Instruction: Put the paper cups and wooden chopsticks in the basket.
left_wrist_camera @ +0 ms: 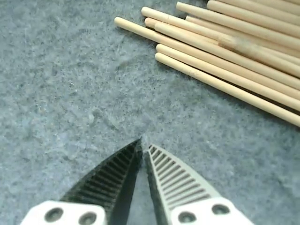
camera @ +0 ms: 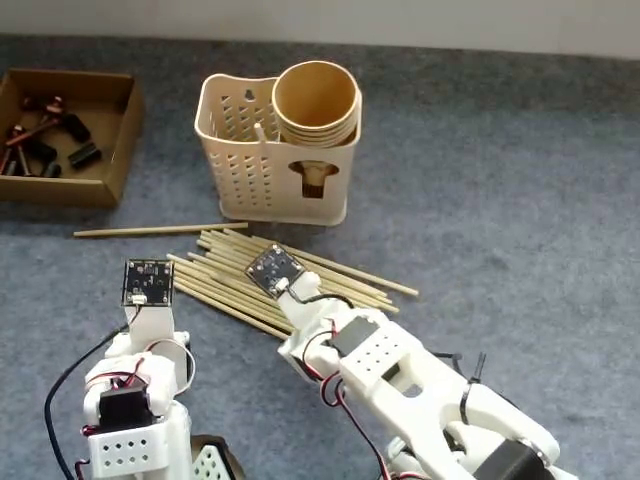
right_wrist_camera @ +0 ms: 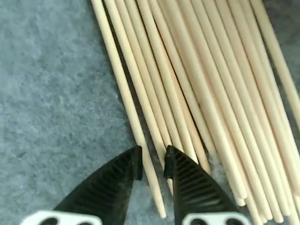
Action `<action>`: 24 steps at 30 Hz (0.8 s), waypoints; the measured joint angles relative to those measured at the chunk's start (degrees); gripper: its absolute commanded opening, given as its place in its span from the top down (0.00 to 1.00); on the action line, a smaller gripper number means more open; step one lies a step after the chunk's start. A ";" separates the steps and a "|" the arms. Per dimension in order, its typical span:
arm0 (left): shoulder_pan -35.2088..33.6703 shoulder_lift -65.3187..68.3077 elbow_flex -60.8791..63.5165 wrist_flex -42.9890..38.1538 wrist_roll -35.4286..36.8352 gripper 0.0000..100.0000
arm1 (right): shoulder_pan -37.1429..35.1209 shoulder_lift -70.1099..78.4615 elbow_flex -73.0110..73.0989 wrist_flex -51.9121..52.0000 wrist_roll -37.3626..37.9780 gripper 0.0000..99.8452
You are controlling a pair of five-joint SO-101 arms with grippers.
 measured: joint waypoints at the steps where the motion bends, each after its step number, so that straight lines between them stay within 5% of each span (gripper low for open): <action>1: 0.00 0.00 0.00 0.00 0.00 1.00 | 0.00 0.79 -0.09 0.00 0.88 0.91; 24: 0.00 0.00 0.00 0.00 0.00 1.00 | 0.62 8.70 -7.12 6.68 5.10 1.00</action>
